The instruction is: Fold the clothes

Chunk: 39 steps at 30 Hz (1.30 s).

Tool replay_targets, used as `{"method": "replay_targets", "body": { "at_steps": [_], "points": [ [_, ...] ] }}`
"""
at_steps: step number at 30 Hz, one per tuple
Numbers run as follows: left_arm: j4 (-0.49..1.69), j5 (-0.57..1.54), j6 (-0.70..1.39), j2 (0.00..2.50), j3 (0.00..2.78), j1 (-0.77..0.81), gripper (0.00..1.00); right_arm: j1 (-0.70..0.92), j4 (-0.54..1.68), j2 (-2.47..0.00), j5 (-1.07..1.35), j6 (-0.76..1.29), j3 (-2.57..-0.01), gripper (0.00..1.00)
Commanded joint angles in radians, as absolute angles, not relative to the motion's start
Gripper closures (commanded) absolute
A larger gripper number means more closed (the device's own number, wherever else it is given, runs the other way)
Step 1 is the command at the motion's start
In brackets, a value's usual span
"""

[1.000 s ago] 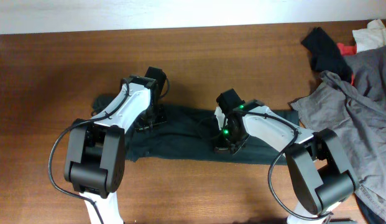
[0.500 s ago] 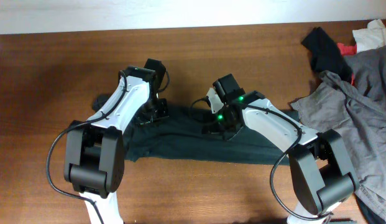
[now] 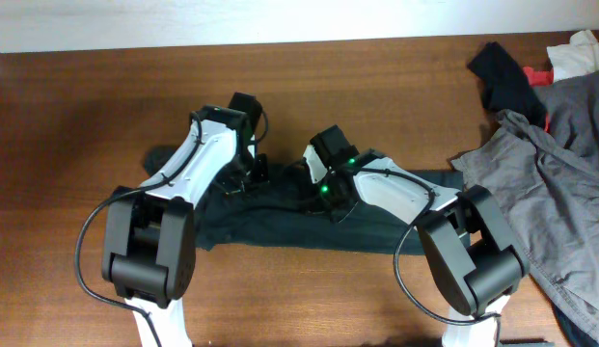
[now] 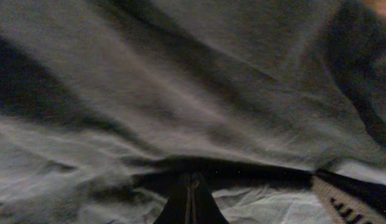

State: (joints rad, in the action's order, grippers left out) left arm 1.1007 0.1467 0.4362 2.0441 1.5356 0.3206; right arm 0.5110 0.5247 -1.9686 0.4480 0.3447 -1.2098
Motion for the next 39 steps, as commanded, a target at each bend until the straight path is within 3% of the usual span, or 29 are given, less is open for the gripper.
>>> {"method": "replay_targets", "body": {
  "at_steps": [1, 29, 39],
  "points": [
    [1.073, 0.159, 0.417, 2.03, 1.511, 0.345, 1.0, 0.524, 0.519, -1.986, 0.432, 0.348, -1.216, 0.96],
    [1.078, 0.072, 0.413, 2.014, 1.477, 0.295, 1.0, 0.607, 0.801, -1.985, 0.494, 0.35, -1.176, 0.96],
    [1.078, 0.236, 0.394, 1.969, 1.476, 0.214, 1.0, 0.575, 0.862, -1.847, 0.515, 0.292, -1.226, 0.96]
  ]
}}
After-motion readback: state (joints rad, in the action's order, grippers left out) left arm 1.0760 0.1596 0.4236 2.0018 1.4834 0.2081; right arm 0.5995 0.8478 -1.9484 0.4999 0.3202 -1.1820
